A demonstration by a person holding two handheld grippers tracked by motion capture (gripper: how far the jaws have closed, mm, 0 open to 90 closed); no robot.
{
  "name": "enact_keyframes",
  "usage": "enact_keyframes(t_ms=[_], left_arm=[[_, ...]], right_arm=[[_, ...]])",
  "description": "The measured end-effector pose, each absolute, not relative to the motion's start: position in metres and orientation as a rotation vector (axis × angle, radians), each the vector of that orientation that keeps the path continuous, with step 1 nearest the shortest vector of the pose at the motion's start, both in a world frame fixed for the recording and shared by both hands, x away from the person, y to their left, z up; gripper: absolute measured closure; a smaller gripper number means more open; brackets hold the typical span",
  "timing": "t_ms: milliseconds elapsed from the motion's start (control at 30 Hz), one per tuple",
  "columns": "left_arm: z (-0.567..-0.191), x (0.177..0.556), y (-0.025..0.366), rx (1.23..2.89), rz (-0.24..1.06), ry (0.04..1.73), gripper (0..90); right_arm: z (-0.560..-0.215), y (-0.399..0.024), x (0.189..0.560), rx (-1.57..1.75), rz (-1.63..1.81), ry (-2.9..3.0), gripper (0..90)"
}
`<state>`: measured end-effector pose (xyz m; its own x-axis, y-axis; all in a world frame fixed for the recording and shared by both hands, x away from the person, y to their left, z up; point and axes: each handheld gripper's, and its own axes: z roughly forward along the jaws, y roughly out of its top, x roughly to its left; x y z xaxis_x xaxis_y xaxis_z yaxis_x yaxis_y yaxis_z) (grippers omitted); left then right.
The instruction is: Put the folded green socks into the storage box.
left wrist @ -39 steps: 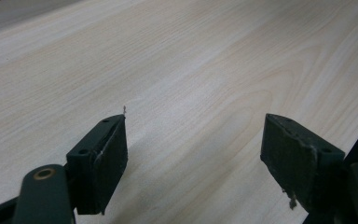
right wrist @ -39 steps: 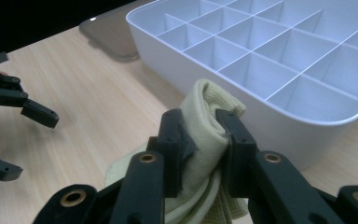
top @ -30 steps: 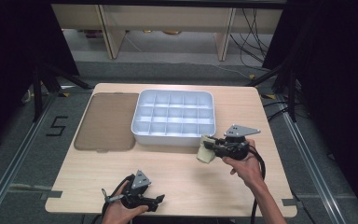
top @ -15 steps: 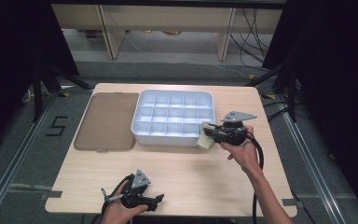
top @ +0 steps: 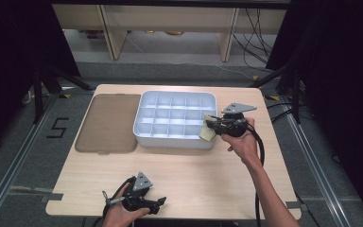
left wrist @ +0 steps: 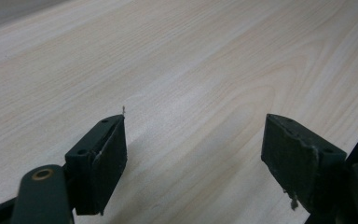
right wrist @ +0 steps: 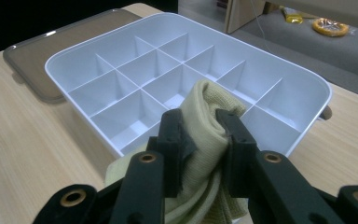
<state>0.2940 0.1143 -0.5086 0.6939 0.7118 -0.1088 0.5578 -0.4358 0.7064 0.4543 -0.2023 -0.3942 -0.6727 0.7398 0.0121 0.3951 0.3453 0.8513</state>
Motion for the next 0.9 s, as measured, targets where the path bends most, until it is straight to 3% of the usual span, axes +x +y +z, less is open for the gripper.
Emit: enact_keyframes(t_ms=[900], left_arm=[[-0.508,0.293,0.115,2.15,0.257,0.979,21.9]], right_arm=[[-0.408,-0.202,0.488,1.03,1.1,2.243,72.9]])
